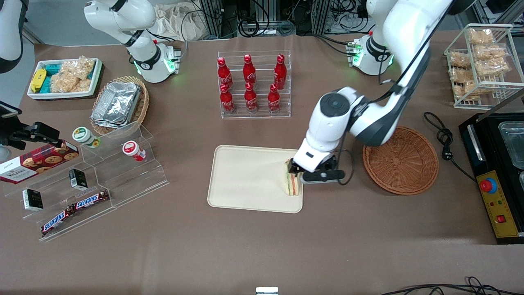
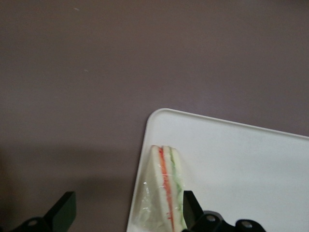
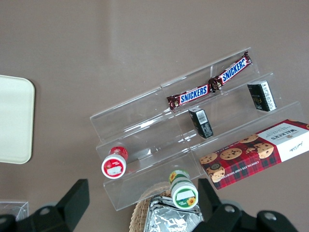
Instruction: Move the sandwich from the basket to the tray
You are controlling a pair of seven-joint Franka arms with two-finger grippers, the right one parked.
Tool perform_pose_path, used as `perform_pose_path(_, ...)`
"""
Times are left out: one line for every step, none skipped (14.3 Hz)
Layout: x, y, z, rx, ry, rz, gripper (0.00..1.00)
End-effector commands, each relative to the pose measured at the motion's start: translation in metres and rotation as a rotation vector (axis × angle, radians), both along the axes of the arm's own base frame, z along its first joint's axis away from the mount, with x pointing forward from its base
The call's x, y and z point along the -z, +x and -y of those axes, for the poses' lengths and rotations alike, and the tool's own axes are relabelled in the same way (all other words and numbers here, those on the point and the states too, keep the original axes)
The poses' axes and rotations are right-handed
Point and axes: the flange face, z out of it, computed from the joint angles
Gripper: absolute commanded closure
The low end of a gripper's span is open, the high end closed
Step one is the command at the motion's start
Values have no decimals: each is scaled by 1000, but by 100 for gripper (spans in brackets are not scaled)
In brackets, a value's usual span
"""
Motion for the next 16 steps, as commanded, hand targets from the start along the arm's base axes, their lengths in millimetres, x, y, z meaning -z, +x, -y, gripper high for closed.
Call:
perform_pose_path(-48,-1,-23,-38,4,-15,0)
perform_pose_path(-67,-1,-31,-27,-3,-39,0)
perform_pose_path(-87,5,-49,-17,-10,-75,0)
perform_pose_path(-109,6,-62,7,-19,-120,0)
perform_pose_path(-130,7,-79,20,-23,-167,0)
perform_pose_path(-146,7,-100,12,-10,-213,0)
perform_pose_path(-159,3,-120,5,10,-247,0)
perform_pose_path(-173,-2,-134,4,10,-270,0)
perform_pose_path(-190,-13,-147,13,13,-282,0)
perform_pose_path(-203,-20,-161,27,4,-299,0)
perform_pose_path(-214,-29,-171,42,8,-317,0)
perform_pose_path(-223,-35,-189,30,22,-330,0)
perform_pose_path(-236,-39,-215,-11,26,-329,0)
perform_pose_path(-244,-47,-225,-9,27,-331,0)
perform_pose_path(-254,-52,-250,-4,22,-329,0)
perform_pose_path(-259,-58,-261,22,25,-338,0)
